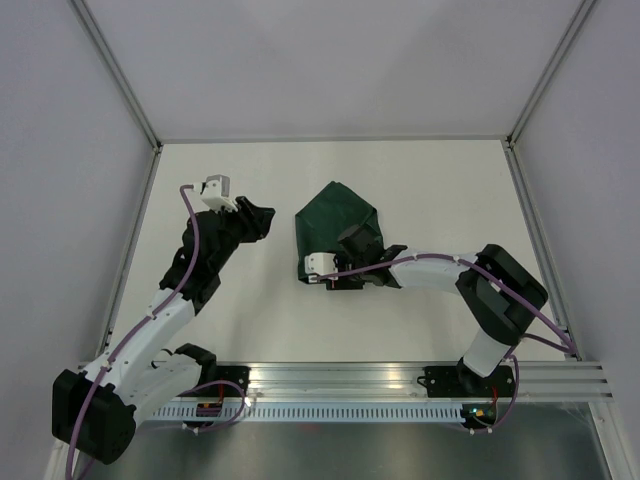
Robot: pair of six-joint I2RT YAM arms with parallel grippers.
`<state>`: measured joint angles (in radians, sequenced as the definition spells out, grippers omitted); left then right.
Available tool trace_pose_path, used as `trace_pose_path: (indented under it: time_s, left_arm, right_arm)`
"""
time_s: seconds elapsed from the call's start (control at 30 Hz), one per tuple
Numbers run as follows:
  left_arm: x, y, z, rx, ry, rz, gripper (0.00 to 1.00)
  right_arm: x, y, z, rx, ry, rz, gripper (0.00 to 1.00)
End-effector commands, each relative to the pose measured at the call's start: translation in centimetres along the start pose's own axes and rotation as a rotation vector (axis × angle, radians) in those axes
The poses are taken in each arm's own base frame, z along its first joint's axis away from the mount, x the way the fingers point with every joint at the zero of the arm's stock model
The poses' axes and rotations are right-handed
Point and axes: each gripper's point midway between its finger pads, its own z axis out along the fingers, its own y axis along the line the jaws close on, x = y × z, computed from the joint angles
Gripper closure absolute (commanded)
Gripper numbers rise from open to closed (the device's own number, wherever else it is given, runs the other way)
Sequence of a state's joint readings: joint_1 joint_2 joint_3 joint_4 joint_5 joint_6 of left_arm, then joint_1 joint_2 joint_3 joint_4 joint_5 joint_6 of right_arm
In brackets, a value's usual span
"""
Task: Fold the napkin, place the utensils inside, and roll it up
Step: Roll the napkin with the utensil
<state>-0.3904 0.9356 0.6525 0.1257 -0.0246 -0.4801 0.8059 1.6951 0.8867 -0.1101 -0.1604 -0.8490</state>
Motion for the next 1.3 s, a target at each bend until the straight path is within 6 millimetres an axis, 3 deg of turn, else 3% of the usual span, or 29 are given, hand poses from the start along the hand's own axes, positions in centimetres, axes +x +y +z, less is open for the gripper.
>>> trace_pose_path:
  time_s: [0.0, 0.4, 1.27]
  left_arm:
    - [0.4, 0.3, -0.2, 0.000, 0.009, 0.053, 0.50]
    - [1.8, -0.4, 0.1, 0.052, 0.066, 0.074, 0.50]
    - [3.3, -0.5, -0.5, 0.065, 0.093, 0.077, 0.55]
  right_arm:
    - [0.2, 0.2, 1.0, -0.020, 0.013, -0.016, 0.46]
    - [1.3, 2.3, 1.9, -0.143, 0.064, 0.002, 0.55]
    - [3.0, 5.5, 0.7, -0.533, 0.127, 0.264, 0.96]
